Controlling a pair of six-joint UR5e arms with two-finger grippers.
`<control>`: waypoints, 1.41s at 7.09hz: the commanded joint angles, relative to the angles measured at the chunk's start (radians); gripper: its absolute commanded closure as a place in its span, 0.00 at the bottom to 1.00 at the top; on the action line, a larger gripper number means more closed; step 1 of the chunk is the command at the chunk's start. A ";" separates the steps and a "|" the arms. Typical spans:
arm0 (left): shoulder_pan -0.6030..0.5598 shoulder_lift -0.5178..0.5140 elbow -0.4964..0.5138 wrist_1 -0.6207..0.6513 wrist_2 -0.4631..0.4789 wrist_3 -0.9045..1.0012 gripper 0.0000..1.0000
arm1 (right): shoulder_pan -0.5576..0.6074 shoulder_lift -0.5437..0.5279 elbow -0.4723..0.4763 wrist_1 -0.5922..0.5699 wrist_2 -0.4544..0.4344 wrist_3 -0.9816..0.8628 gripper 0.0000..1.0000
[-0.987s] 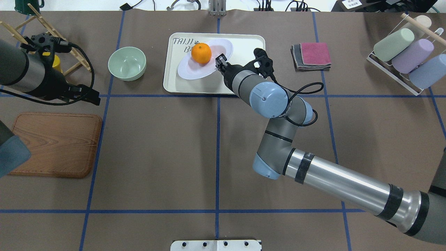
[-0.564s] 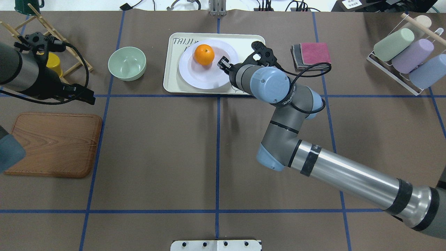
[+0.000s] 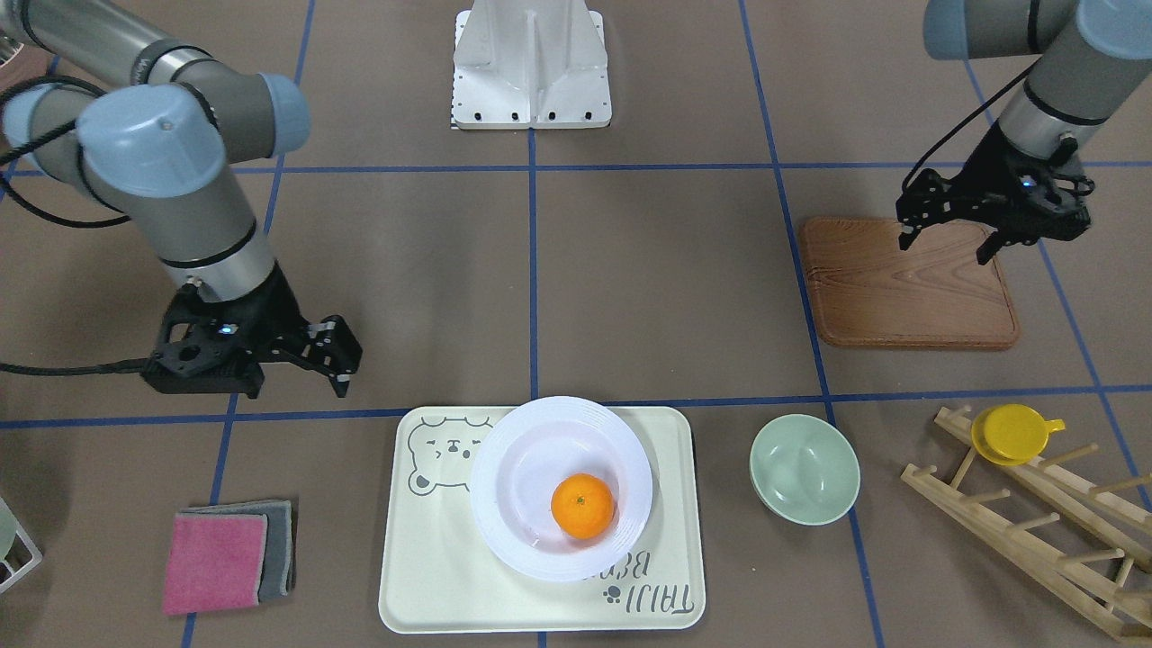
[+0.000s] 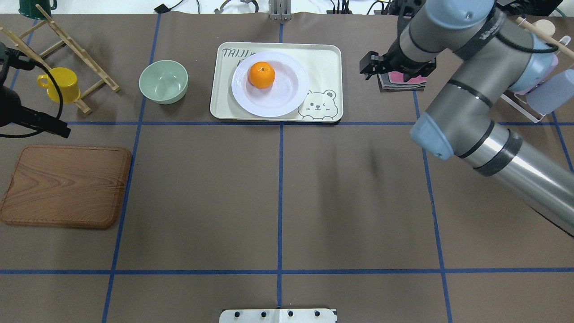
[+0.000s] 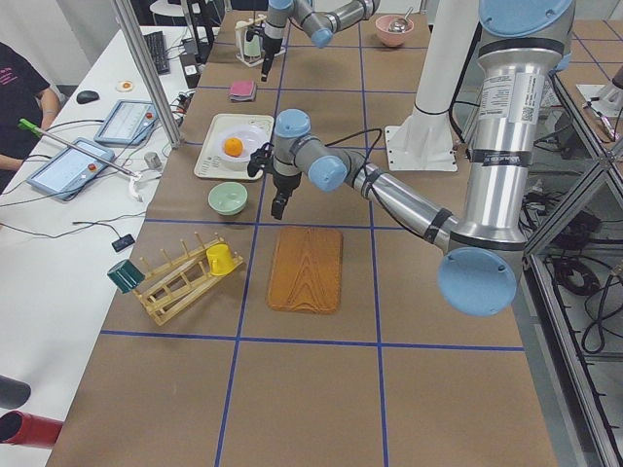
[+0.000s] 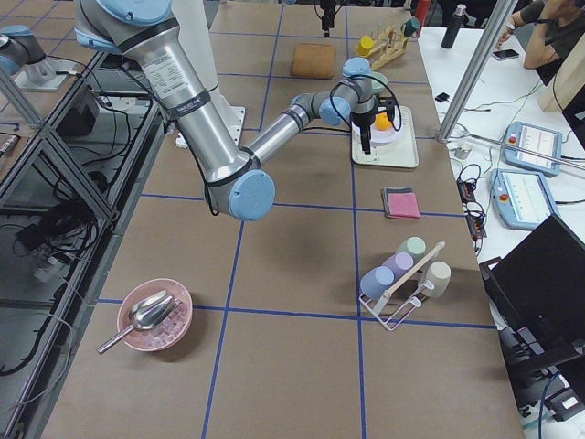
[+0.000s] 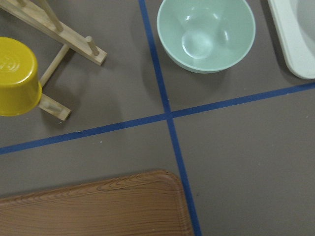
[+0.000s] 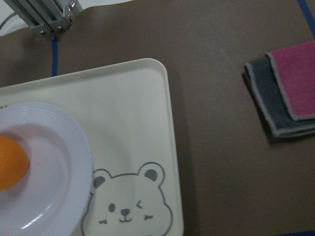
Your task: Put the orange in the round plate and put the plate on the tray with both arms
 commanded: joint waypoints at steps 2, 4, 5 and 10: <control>-0.166 0.146 0.079 -0.007 -0.051 0.318 0.02 | 0.227 -0.160 0.070 -0.111 0.183 -0.234 0.00; -0.210 0.146 0.125 -0.009 -0.053 0.383 0.02 | 0.430 -0.409 0.091 -0.114 0.331 -0.635 0.00; -0.230 0.146 0.148 -0.007 -0.054 0.384 0.01 | 0.462 -0.512 0.091 -0.107 0.322 -0.717 0.00; -0.264 0.146 0.220 -0.007 -0.162 0.378 0.01 | 0.539 -0.643 0.093 -0.097 0.312 -0.830 0.00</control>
